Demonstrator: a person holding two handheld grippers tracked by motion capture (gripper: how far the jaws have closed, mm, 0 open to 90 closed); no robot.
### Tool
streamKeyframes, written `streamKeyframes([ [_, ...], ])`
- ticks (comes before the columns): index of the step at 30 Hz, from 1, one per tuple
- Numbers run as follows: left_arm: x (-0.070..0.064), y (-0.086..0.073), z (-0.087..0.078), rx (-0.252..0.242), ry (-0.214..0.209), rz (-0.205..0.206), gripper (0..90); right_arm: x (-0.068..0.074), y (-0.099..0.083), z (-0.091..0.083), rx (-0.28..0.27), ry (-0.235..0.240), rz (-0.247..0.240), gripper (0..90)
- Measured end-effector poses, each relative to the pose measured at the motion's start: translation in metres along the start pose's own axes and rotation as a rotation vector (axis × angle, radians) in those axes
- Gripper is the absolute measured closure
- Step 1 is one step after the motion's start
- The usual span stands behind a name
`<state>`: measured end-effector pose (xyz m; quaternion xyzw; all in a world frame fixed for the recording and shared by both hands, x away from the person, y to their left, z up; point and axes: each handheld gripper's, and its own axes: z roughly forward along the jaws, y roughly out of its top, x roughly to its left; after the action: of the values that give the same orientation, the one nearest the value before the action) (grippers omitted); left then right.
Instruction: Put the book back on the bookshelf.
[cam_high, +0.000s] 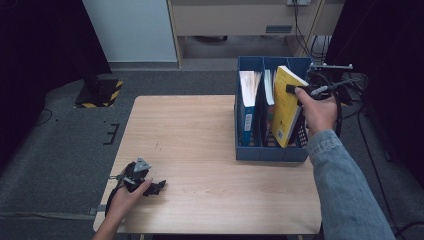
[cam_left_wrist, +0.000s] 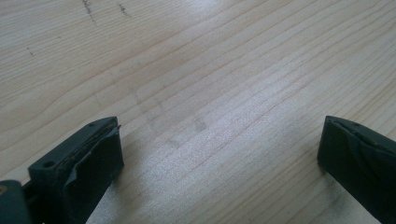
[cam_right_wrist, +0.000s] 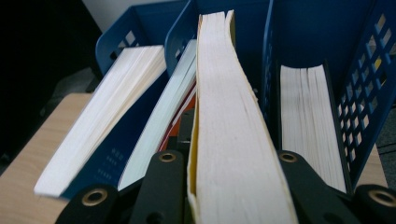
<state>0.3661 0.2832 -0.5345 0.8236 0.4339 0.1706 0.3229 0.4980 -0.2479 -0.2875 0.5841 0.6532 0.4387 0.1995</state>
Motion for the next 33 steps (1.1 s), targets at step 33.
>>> streamKeyframes([
  [33,-0.002,0.002,0.002,-0.001,-0.011,0.011,0.0,-0.003,-0.037,0.042,0.038,-0.029,-0.001,73.3],
])
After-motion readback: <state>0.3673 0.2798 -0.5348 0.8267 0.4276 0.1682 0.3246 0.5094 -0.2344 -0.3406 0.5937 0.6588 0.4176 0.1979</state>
